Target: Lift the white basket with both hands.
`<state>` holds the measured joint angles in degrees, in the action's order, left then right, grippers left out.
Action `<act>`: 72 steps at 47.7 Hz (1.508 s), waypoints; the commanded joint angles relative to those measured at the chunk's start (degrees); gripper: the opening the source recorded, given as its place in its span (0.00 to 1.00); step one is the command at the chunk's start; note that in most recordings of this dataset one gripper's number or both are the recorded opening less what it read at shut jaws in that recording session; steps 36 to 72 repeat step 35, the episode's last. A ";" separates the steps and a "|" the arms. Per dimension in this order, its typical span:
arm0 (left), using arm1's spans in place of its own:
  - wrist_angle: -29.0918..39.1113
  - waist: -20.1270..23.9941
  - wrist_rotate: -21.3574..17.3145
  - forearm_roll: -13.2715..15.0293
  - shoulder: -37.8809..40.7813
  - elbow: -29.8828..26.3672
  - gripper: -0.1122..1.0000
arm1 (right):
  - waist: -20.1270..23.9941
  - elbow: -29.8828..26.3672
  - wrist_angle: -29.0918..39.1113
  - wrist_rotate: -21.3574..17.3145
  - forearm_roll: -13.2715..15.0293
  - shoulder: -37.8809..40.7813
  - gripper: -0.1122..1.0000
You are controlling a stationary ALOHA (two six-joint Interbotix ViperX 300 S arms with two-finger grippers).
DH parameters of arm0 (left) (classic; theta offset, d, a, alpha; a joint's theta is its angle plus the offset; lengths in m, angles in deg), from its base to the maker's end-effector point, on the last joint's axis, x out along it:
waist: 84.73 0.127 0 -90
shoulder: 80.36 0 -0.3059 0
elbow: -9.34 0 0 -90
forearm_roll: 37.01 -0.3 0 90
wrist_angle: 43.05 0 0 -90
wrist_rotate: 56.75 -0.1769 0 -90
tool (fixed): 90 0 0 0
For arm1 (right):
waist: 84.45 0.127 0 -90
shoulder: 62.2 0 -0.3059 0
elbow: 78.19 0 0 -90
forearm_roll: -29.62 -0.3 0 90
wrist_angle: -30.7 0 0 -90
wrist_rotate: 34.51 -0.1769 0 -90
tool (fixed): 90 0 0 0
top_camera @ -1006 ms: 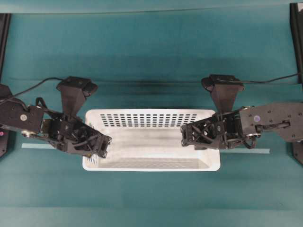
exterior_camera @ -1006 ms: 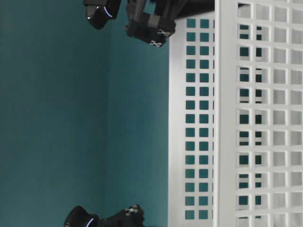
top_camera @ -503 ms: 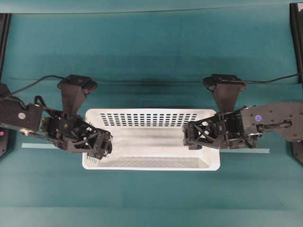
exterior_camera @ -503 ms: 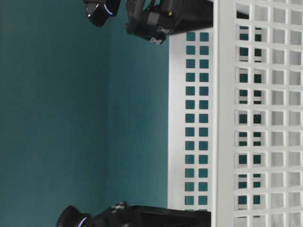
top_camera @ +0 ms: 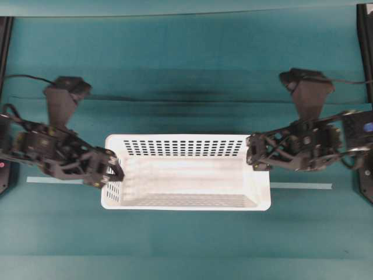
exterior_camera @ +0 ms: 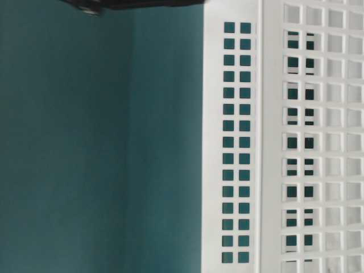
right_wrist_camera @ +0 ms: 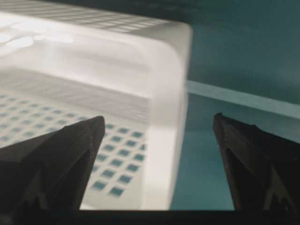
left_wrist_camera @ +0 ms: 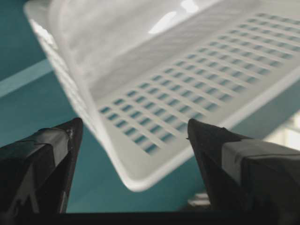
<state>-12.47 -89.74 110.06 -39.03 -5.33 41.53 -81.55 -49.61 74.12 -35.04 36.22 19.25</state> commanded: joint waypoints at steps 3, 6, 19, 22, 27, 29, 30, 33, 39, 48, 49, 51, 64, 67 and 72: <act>-0.53 0.26 -2.64 -0.26 -5.98 -0.18 0.91 | 0.00 -0.44 -3.52 1.93 3.43 -5.19 0.96; -0.53 0.26 -4.31 -0.26 -8.88 0.26 0.91 | 0.00 -0.09 -5.98 3.43 5.80 -7.12 0.96; -3.34 0.62 -14.59 -0.26 -20.92 3.34 0.91 | -0.44 4.75 -20.65 12.66 15.21 -14.94 0.95; -3.60 0.88 -16.44 -0.26 -23.29 3.60 0.91 | -0.44 5.63 -23.20 15.12 16.70 -16.52 0.95; -3.60 0.88 -20.30 -0.26 -26.81 3.60 0.90 | -0.35 7.03 -26.72 20.39 18.90 -19.34 0.95; -3.52 0.88 -22.50 -0.26 -27.95 3.60 0.90 | -0.26 7.56 -27.51 23.20 19.95 -20.48 0.95; -3.52 0.79 -23.64 -0.26 -28.48 3.60 0.90 | -0.18 7.82 -27.77 24.43 20.48 -21.01 0.95; -3.34 0.79 -28.39 -0.26 -30.06 3.87 0.90 | 0.00 8.26 -28.21 28.83 21.88 -22.68 0.95; -3.34 0.79 -31.11 -0.18 -30.67 4.04 0.90 | 0.00 8.53 -28.48 31.99 22.41 -23.64 0.95; -3.34 0.79 -31.11 -0.18 -30.67 4.04 0.90 | 0.00 8.53 -28.48 31.99 22.41 -23.64 0.95; -3.34 0.79 -31.11 -0.18 -30.67 4.04 0.90 | 0.00 8.53 -28.48 31.99 22.41 -23.64 0.95; -3.34 0.79 -31.11 -0.18 -30.67 4.04 0.90 | 0.00 8.53 -28.48 31.99 22.41 -23.64 0.95; -3.34 0.79 -31.11 -0.18 -30.67 4.04 0.90 | 0.00 8.53 -28.48 31.99 22.41 -23.64 0.95; -3.34 0.79 -31.11 -0.18 -30.67 4.04 0.90 | 0.00 8.53 -28.48 31.99 22.41 -23.64 0.95; -3.34 0.79 -31.11 -0.18 -30.67 4.04 0.90 | 0.00 8.53 -28.48 31.99 22.41 -23.64 0.95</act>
